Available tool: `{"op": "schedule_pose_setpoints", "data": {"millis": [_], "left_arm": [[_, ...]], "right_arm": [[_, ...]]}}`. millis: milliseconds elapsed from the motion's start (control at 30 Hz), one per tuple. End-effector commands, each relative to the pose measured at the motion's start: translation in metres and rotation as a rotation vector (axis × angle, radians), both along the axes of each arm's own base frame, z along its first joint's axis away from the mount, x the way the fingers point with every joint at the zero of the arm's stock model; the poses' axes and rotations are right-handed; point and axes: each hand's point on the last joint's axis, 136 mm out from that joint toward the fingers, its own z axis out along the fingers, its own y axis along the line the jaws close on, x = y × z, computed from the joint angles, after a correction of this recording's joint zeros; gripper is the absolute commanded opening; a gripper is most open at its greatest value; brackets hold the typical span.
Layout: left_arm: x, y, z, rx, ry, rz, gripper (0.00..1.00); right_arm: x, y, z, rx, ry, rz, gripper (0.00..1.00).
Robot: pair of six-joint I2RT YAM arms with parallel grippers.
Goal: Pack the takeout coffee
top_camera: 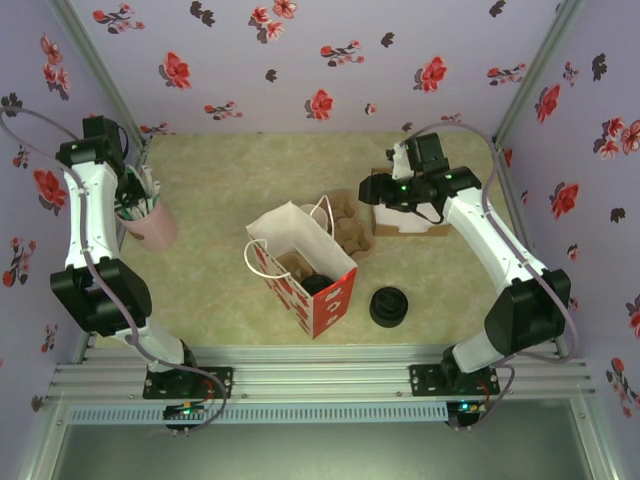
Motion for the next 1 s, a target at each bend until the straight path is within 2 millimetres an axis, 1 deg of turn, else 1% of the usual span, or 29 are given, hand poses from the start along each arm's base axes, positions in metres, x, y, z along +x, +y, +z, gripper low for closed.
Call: {"op": "schedule_pose_setpoints", "data": {"millis": [0,33,267,433,467,733,900,967], "left_arm": [[-0.005,0.006,0.016,0.038,-0.036,0.008,0.16],[-0.006,0.007,0.016,0.040,-0.034,0.008,0.14],[-0.006,0.009,0.017,0.047,-0.036,0.009,0.10],[-0.008,0.008,0.025,0.054,-0.047,0.005,0.02],[-0.009,0.008,0.028,0.056,-0.052,0.004,0.00],[-0.016,0.005,0.054,0.089,-0.104,-0.002,0.00],[-0.023,0.002,0.077,0.118,-0.156,-0.004,0.00],[-0.027,0.001,0.086,0.126,-0.181,-0.002,0.00]], "right_arm": [[0.002,0.001,-0.005,0.003,-0.006,0.019,0.64],[0.002,0.001,-0.004,0.004,-0.009,0.019,0.64],[0.002,0.001,-0.005,0.006,-0.006,0.021,0.63],[0.002,0.002,-0.004,0.011,-0.006,0.024,0.63],[0.002,0.002,-0.004,0.010,-0.005,0.022,0.63],[0.001,0.003,-0.001,0.017,-0.010,0.026,0.61],[0.001,0.004,0.002,0.024,-0.013,0.027,0.61],[0.000,0.004,0.003,0.024,-0.010,0.028,0.63]]}}
